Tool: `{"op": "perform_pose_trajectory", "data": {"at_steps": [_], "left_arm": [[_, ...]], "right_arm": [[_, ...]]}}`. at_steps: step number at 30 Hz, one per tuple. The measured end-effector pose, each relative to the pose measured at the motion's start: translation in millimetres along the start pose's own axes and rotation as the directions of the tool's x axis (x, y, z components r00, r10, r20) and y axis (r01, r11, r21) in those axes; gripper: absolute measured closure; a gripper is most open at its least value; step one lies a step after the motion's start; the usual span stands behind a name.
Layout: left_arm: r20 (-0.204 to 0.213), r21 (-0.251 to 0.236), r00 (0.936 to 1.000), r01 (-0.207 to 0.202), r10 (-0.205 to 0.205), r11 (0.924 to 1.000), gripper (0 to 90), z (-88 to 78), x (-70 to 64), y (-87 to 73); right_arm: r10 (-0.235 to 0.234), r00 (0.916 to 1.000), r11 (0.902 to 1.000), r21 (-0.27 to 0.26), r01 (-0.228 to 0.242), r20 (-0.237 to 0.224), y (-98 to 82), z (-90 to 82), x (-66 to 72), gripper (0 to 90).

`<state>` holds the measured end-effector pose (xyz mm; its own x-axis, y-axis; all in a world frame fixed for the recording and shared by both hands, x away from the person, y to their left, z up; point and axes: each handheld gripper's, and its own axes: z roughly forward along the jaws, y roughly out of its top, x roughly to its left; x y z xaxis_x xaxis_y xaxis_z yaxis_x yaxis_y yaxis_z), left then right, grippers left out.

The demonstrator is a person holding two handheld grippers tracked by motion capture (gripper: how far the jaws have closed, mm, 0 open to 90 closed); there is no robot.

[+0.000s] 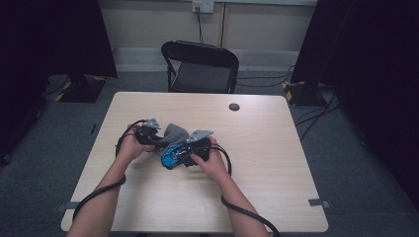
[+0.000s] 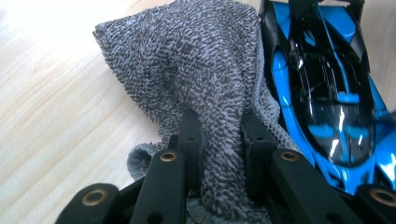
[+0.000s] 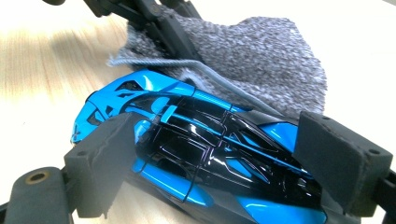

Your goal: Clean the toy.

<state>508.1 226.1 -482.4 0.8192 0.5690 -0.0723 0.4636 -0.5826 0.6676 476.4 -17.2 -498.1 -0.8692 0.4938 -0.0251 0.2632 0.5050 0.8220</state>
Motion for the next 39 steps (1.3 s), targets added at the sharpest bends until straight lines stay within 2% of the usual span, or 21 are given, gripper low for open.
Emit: {"op": "perform_pose_trajectory", "data": {"at_steps": [6,18,31,39], "left_arm": [[-0.006,-0.004,1.0000,0.006,-0.006,1.0000,74.2,-8.8,-1.5,-10.2],[-0.008,-0.039,0.9987,0.049,-0.050,0.9980,74.2,-22.8,-9.2,-30.3],[-0.013,-0.038,0.9981,0.059,-0.060,0.9975,74.2,-35.8,-15.9,-44.9],[-0.004,-0.052,0.9962,0.086,-0.086,0.9949,74.2,-43.9,-18.8,-56.0]], "right_arm": [[-0.001,1.0000,1.0000,0.002,0.001,0.001,0.3,0.0,0.0,12.6],[0.000,1.0000,1.0000,0.002,0.000,0.002,0.2,-0.1,0.3,12.6],[-0.001,1.0000,1.0000,0.002,0.001,0.003,0.3,-0.1,0.3,12.6],[0.000,1.0000,1.0000,0.001,0.000,0.004,0.2,-0.1,0.9,12.6]]}}
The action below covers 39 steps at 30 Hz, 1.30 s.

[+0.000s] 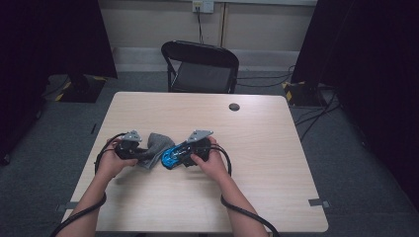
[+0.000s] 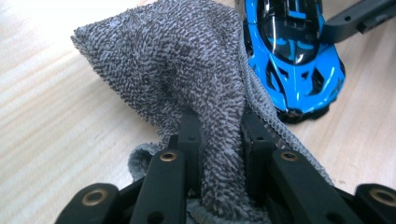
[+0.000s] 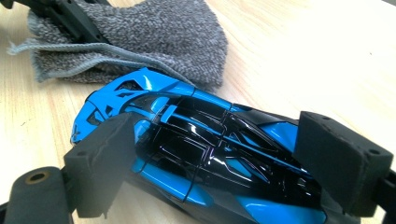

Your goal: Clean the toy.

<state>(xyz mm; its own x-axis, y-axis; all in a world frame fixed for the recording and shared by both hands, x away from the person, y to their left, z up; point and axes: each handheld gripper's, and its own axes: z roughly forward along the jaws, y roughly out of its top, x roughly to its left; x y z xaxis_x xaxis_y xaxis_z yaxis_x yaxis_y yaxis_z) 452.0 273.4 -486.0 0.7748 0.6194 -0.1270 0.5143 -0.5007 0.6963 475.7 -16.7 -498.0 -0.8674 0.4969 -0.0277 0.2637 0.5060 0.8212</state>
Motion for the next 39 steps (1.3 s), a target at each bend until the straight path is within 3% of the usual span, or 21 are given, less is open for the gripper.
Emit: {"op": "perform_pose_trajectory", "data": {"at_steps": [18,24,31,39], "left_arm": [[0.035,0.020,0.9994,-0.002,0.002,0.9998,74.2,-25.6,-10.1,-22.3],[0.021,0.029,0.9998,0.004,-0.004,0.9996,74.1,-40.6,-9.4,-28.1],[-0.019,-0.030,0.9998,0.010,-0.010,0.9995,73.7,-57.8,-4.1,-21.0],[-0.064,-0.108,0.9976,0.019,-0.026,0.9940,73.4,-58.7,7.8,2.6]], "right_arm": [[0.001,1.0000,1.0000,-0.003,-0.001,0.001,-0.4,-0.1,0.2,12.6],[0.000,1.0000,1.0000,-0.003,0.000,0.001,-0.5,-0.1,0.0,12.6],[-0.001,1.0000,0.9999,-0.013,0.001,0.002,-1.7,-0.3,0.0,12.6],[0.000,1.0000,0.9999,-0.013,0.000,0.002,-1.7,-0.3,0.0,12.7]]}}
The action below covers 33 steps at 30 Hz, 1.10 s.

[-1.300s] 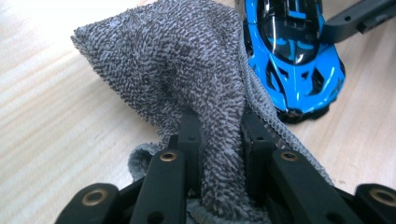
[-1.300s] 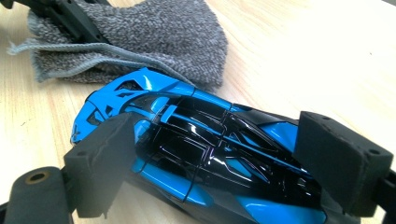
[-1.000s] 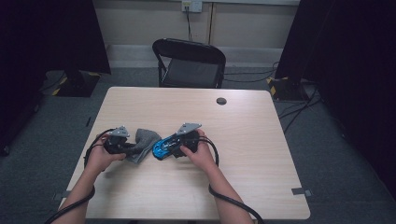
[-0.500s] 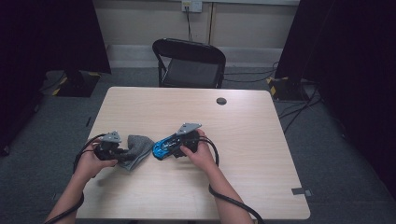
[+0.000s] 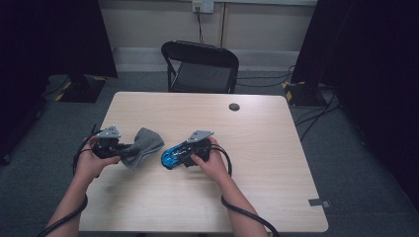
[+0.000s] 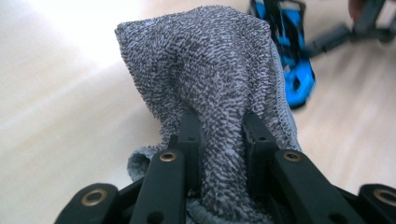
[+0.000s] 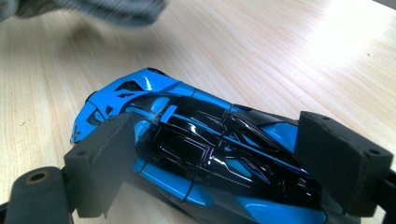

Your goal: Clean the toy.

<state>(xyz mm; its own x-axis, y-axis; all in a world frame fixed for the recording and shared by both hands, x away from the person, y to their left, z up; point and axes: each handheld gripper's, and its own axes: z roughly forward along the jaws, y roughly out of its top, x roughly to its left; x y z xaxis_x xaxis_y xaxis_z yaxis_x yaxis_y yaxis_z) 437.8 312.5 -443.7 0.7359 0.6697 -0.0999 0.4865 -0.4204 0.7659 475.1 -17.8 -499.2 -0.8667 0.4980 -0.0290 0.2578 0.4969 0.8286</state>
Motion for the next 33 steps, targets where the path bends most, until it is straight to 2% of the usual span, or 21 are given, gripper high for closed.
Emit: {"op": "perform_pose_trajectory", "data": {"at_steps": [2,8,16,20,24,28,33], "left_arm": [[-0.015,0.003,0.9999,-0.001,0.001,1.0000,73.4,4.2,2.9,6.2],[-0.023,0.010,0.9995,-0.020,0.020,0.9998,73.5,24.9,9.9,21.1],[-0.002,0.009,1.0000,-0.010,0.010,0.9999,73.5,49.9,11.5,35.5],[-0.015,0.016,0.9998,-0.012,0.012,0.9998,73.6,59.9,13.1,42.1],[-0.003,0.013,0.9999,-0.011,0.011,0.9999,73.7,73.2,11.8,48.9],[0.004,0.025,0.9991,-0.043,0.043,0.9988,73.7,88.1,10.1,55.5],[0.006,0.029,0.9980,-0.064,0.064,0.9975,73.6,107.5,9.1,60.6]], "right_arm": [[0.000,1.0000,1.0000,0.002,0.000,0.000,0.2,0.0,0.0,12.6],[0.000,1.0000,1.0000,0.001,0.000,0.000,0.0,0.0,0.0,12.6],[0.001,1.0000,1.0000,0.009,-0.001,0.000,1.0,0.0,0.0,12.7],[0.001,1.0000,1.0000,0.006,-0.001,-0.001,0.6,0.0,-0.1,12.7],[0.002,1.0000,0.9999,0.011,-0.002,-0.001,1.2,0.0,-0.2,12.6],[0.002,1.0000,0.9999,0.011,-0.002,-0.002,1.3,0.1,-0.2,12.6],[0.003,1.0000,0.9999,0.010,-0.002,-0.001,1.1,0.0,-0.2,12.6]]}}
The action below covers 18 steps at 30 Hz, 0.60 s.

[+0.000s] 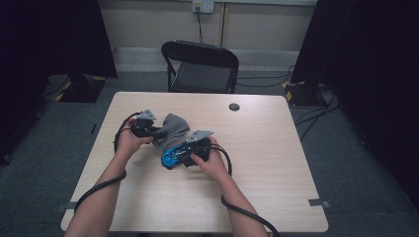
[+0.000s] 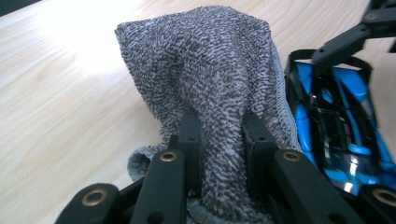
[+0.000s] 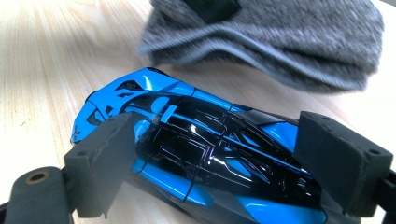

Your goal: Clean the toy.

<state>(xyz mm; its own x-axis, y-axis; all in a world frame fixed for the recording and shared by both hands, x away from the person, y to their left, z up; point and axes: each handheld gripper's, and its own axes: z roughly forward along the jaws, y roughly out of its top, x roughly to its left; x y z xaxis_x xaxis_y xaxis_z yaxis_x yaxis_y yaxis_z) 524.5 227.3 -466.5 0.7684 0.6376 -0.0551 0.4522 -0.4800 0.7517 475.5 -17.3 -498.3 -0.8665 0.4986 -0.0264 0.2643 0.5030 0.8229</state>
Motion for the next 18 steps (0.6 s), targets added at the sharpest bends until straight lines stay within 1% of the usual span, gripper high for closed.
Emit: {"op": "perform_pose_trajectory", "data": {"at_steps": [3,7,9,10,11,12,14,15,17,18], "left_arm": [[0.011,0.015,0.9998,-0.019,0.019,0.9997,73.6,11.8,-1.3,3.1],[0.020,0.052,0.9983,-0.056,0.055,0.9971,73.5,28.1,-5.6,7.3],[0.024,0.059,0.9973,-0.071,0.069,0.9957,73.4,35.5,-8.3,9.6],[0.035,0.056,0.9969,-0.072,0.070,0.9958,73.3,40.3,-9.9,10.3],[0.040,0.066,0.9959,-0.084,0.082,0.9943,73.2,43.9,-11.1,11.6],[0.037,0.067,0.9954,-0.091,0.089,0.9936,73.0,46.9,-12.3,13.0],[0.050,0.056,0.9949,-0.091,0.088,0.9943,73.0,52.8,-15.9,15.3],[0.051,0.065,0.9932,-0.108,0.105,0.9920,72.9,54.7,-17.2,17.0],[0.054,0.063,0.9921,-0.117,0.114,0.9911,73.0,58.2,-20.5,19.5],[0.053,0.080,0.9899,-0.136,0.132,0.9875,73.0,58.5,-21.5,21.2]], "right_arm": [[0.000,1.0000,1.0000,0.002,0.000,-0.001,0.3,0.1,-0.1,12.6],[0.001,1.0000,1.0000,0.002,-0.001,0.000,0.4,0.1,-0.1,12.6],[0.000,1.0000,1.0000,0.003,0.000,0.000,0.6,0.2,-0.1,12.6],[0.000,1.0000,1.0000,0.004,0.000,0.000,0.6,0.1,-0.1,12.6],[0.000,1.0000,1.0000,0.003,0.000,0.000,0.5,0.2,-0.1,12.7],[0.000,1.0000,1.0000,0.002,0.000,0.000,0.4,0.2,-0.1,12.7],[0.001,1.0000,1.0000,0.003,-0.001,0.000,0.4,0.0,0.0,12.6],[0.001,1.0000,1.0000,0.002,-0.001,-0.001,0.4,0.1,-0.1,12.6],[0.002,1.0000,1.0000,0.004,-0.002,-0.002,0.5,0.2,-0.3,12.6],[0.001,1.0000,1.0000,0.005,-0.001,-0.001,0.6,0.2,-0.3,12.6]]}}
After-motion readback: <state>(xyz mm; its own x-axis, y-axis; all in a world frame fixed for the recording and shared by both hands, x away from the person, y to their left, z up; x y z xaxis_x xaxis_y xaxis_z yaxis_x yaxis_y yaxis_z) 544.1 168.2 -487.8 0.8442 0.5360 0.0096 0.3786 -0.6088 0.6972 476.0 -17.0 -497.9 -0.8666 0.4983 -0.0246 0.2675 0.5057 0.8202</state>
